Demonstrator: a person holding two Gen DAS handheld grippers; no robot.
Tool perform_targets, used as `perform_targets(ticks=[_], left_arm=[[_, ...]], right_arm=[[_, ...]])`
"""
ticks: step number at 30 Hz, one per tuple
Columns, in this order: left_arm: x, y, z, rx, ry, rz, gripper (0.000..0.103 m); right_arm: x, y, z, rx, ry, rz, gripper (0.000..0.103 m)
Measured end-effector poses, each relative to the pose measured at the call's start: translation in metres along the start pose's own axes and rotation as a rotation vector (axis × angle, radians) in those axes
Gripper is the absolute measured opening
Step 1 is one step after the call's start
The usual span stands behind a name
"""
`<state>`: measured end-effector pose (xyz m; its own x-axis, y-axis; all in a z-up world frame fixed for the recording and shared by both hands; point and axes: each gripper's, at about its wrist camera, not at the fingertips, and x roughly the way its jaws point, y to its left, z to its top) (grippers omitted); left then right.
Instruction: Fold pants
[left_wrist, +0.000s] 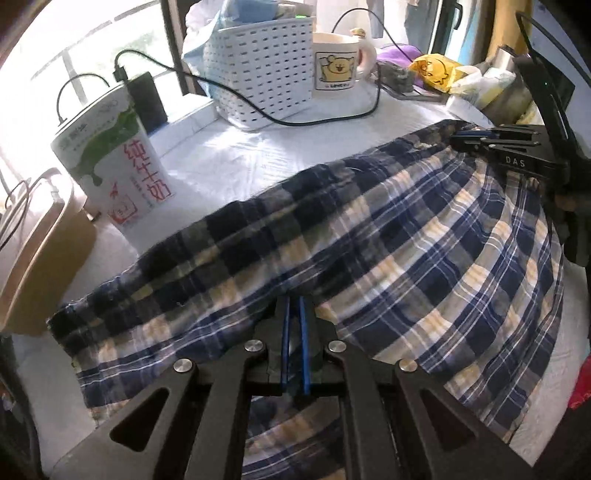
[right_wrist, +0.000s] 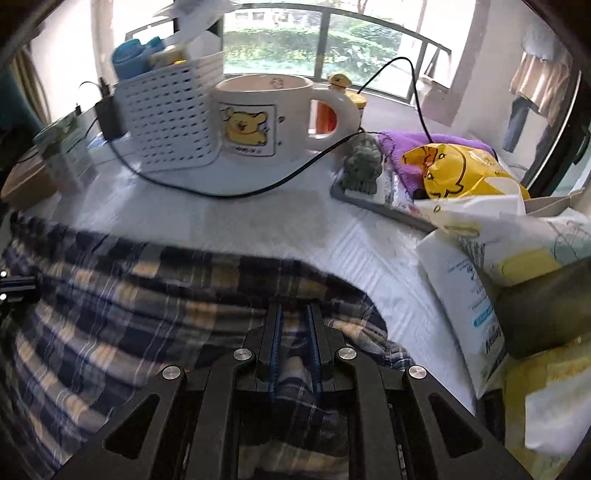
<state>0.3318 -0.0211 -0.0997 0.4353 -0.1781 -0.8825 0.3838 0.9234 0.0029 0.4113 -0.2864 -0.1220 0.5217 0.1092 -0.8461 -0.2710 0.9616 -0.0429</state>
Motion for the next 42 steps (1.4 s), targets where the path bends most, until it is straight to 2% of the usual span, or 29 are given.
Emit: perform_targets(ticks=[3, 5, 8, 12, 15, 16, 18, 19, 21, 23, 27, 31, 34, 35, 37, 39, 40, 42], left_arm=[[-0.012, 0.013, 0.005, -0.038, -0.034, 0.014, 0.005], [-0.02, 0.022, 0.007, -0.053, -0.065, 0.016, 0.005], [-0.019, 0.041, 0.009, -0.091, -0.073, 0.063, 0.005], [-0.002, 0.065, 0.001, -0.17, -0.03, 0.11, 0.005], [-0.004, 0.074, -0.007, -0.188, -0.055, 0.097, 0.007], [-0.004, 0.075, -0.006, -0.184, -0.059, 0.119, 0.01], [-0.002, 0.084, -0.005, -0.191, -0.063, 0.215, 0.01], [-0.003, 0.09, -0.005, -0.206, -0.061, 0.229, 0.01], [-0.01, 0.104, -0.007, -0.269, -0.061, 0.222, 0.01], [-0.024, 0.112, -0.013, -0.288, -0.093, 0.214, 0.01], [-0.06, 0.119, -0.038, -0.323, -0.153, 0.208, 0.01], [-0.078, 0.111, -0.064, -0.345, -0.17, 0.2, 0.011], [-0.085, 0.096, -0.076, -0.367, -0.183, 0.148, 0.011], [-0.088, 0.086, -0.084, -0.363, -0.184, 0.113, 0.011], [-0.084, 0.065, -0.089, -0.35, -0.17, 0.074, 0.011], [-0.082, 0.05, -0.103, -0.353, -0.132, 0.012, 0.011], [-0.08, 0.044, -0.105, -0.349, -0.123, 0.0, 0.011], [-0.07, 0.029, -0.111, -0.301, -0.09, 0.003, 0.011]], right_arm=[[-0.003, -0.004, 0.007, 0.03, -0.001, -0.011, 0.014], [-0.019, -0.006, 0.011, 0.052, -0.044, -0.015, 0.015], [-0.045, -0.001, 0.007, 0.064, -0.086, 0.02, 0.015], [-0.053, 0.015, -0.012, 0.044, -0.06, 0.042, 0.015], [-0.033, 0.022, -0.028, 0.035, 0.002, 0.012, 0.014], [-0.023, 0.021, -0.029, 0.052, 0.021, 0.012, 0.014], [-0.021, 0.015, -0.027, 0.077, 0.001, 0.017, 0.014], [-0.019, 0.013, -0.023, 0.086, 0.001, 0.009, 0.014], [-0.017, 0.013, -0.019, 0.094, 0.004, -0.007, 0.015], [-0.021, 0.012, -0.016, 0.112, -0.003, -0.006, 0.015], [-0.052, 0.011, -0.028, 0.127, -0.081, -0.005, 0.015], [-0.082, 0.003, -0.05, 0.155, -0.116, -0.038, 0.015], [-0.099, -0.004, -0.064, 0.184, -0.126, -0.065, 0.016], [-0.106, -0.007, -0.07, 0.193, -0.133, -0.074, 0.019], [-0.115, -0.011, -0.078, 0.203, -0.142, -0.079, 0.034], [-0.122, -0.012, -0.091, 0.209, -0.152, -0.065, 0.063], [-0.122, -0.012, -0.097, 0.216, -0.161, -0.054, 0.067], [-0.114, -0.008, -0.106, 0.208, -0.15, -0.055, 0.067]])
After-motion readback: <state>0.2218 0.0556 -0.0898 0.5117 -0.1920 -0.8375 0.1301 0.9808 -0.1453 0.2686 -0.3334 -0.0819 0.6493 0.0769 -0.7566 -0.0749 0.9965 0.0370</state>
